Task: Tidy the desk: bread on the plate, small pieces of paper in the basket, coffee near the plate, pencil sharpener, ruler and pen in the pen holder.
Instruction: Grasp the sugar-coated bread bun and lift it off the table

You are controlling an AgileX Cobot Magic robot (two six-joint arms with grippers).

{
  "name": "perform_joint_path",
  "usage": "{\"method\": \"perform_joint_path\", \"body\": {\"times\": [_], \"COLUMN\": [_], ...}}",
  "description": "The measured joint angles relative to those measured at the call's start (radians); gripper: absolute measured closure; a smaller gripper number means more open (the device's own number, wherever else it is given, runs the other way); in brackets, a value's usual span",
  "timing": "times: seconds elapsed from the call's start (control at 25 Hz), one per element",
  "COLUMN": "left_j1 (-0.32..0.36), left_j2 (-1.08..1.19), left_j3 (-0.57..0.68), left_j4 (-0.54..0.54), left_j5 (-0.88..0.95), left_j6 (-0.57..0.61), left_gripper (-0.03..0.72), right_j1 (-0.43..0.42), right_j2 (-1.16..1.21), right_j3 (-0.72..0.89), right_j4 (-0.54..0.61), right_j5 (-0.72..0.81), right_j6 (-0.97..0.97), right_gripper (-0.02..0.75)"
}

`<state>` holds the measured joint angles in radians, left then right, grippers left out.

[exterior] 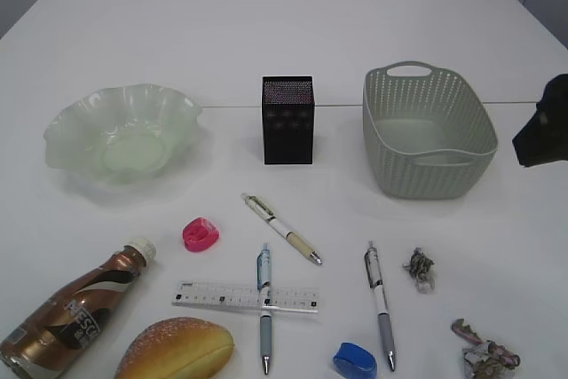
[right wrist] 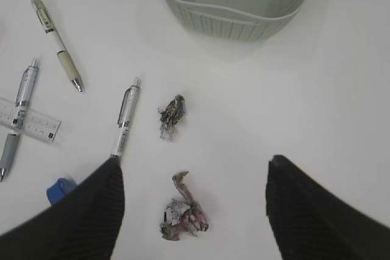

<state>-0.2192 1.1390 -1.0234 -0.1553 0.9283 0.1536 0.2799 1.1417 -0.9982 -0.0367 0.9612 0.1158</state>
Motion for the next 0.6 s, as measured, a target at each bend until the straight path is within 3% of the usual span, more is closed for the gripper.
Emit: {"method": "perform_joint_path", "body": {"times": [0.32, 0.6], "left_j1": [-0.148, -0.308], "left_j2": [0.056, 0.203], "left_j3": [-0.011, -0.011], "left_j4": [-0.06, -0.062], "left_j5": [0.079, 0.109], "left_j6": [0.092, 0.098], "left_gripper": [0.202, 0.068], "right_j1": [0.0, 0.0], "right_j2": [0.002, 0.002], "right_j3": [-0.009, -0.009], "right_j4": [-0.002, -0.002], "right_j5": [0.061, 0.067], "right_j6": [0.0, 0.0], "right_gripper": [0.206, 0.206]}}
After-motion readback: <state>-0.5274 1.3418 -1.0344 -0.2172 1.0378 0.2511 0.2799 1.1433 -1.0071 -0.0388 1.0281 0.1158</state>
